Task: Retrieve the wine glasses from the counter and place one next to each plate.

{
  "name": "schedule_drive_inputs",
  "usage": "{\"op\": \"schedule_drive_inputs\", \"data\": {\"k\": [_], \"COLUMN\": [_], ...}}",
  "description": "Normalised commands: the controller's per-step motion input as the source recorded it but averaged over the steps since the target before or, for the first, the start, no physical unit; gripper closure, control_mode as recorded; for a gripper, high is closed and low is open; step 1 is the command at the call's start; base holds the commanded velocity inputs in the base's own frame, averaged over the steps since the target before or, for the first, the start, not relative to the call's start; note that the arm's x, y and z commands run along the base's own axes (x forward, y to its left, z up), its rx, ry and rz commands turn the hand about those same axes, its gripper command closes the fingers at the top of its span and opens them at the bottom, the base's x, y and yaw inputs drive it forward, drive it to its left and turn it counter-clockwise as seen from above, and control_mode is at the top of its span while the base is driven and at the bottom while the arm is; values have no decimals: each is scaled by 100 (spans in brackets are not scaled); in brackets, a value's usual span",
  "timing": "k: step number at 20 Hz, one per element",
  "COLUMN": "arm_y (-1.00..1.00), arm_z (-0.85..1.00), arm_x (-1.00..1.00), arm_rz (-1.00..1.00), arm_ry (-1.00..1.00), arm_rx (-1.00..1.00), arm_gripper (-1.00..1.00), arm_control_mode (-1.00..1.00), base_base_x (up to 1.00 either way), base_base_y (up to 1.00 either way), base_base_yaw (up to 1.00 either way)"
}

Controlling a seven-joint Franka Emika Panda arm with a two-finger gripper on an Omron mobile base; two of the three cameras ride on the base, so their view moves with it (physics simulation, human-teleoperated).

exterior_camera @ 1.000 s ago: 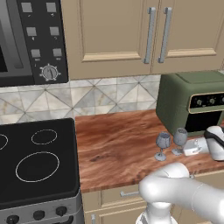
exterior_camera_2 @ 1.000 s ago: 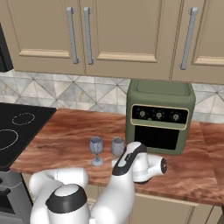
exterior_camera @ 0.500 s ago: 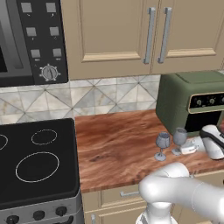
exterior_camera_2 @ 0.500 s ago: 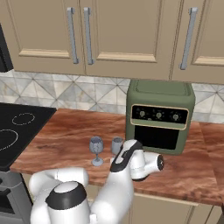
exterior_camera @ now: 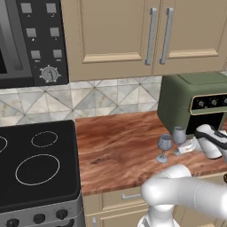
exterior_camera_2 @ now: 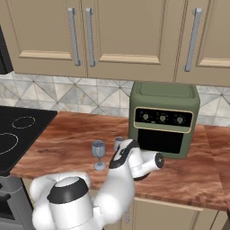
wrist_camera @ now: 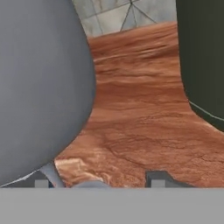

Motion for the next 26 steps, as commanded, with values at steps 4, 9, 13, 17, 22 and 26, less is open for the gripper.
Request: {"op": "schedule_drive_inputs", "data": {"k": [4, 9, 13, 17, 22, 26], "arm_y": [1, -1, -2, -17, -18, 37], "arm_z": [-49, -48, -12, 61, 98, 100], "arm_x": [29, 17, -13, -89, -99, -98], "arm_rz": [0, 0, 0, 0, 0, 0], "arm_ry": [6, 4, 0, -1, -2, -8], "arm_rx": [0, 1, 1, 7, 6, -1], "arm_gripper": [100, 100, 100, 100, 100, 100], "arm_control_mode": [-100, -100, -100, -100, -100, -100], "base_base_x": [0, 0, 0, 0, 0, 0], "base_base_y": [0, 0, 0, 0, 0, 0], "base_base_yaw": [0, 0, 0, 0, 0, 0]}}
